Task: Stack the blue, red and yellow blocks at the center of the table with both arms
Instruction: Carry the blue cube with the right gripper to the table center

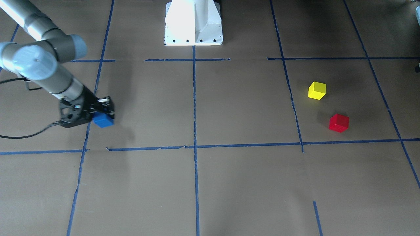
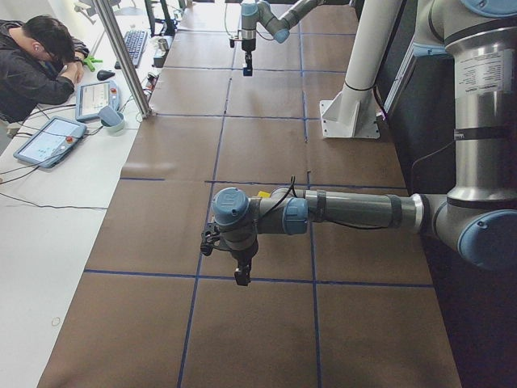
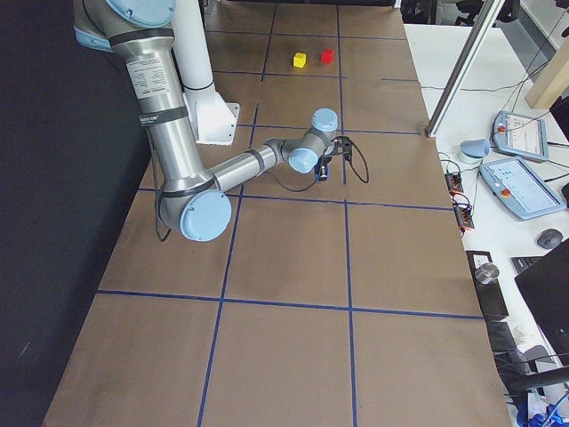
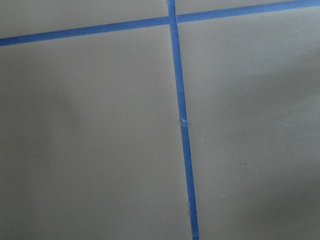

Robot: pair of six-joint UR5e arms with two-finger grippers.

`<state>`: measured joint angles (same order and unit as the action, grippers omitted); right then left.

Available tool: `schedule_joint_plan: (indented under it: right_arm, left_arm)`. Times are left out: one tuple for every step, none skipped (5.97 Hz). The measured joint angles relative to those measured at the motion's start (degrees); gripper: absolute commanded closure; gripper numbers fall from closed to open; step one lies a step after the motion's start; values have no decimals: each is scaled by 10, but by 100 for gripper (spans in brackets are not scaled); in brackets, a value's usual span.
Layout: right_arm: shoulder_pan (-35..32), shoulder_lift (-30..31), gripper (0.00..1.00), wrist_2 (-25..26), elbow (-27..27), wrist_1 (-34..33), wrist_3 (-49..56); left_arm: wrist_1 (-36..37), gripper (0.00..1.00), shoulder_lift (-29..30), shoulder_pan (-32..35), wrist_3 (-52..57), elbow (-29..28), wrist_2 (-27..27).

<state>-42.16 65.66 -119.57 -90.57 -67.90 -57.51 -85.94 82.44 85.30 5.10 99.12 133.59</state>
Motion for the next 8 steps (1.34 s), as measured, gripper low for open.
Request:
schedule_joint_plan:
  right_arm:
    - [33,-91,75,43,34,-68,-53]
    - [63,-164,73,75,69,-109,-105]
    - [93,-223,72,102,107,-124,-152]
    - [116,-258,67,125,135,-128,-179]
    - [132,-269,67,137,150,-130,-185]
    - [138,-267,62,141,156,-130,-182]
    - [141,-264,26,142,158,-132,-174]
    - [141,-262,1,142,158,-134,-165]
  left_arm:
    - [0,0,0,0,0,0,0]
    - [0,0,0,0,0,0,0]
    - [0,0,0,-2,0,0,0]
    - [0,0,0,-3,0,0,0]
    - [0,0,0,-3,0,0,0]
    - [0,0,0,-3,0,-1,0]
    - [1,0,0,-4,0,-1,0]
    - [1,0,0,-4,0,-1,0]
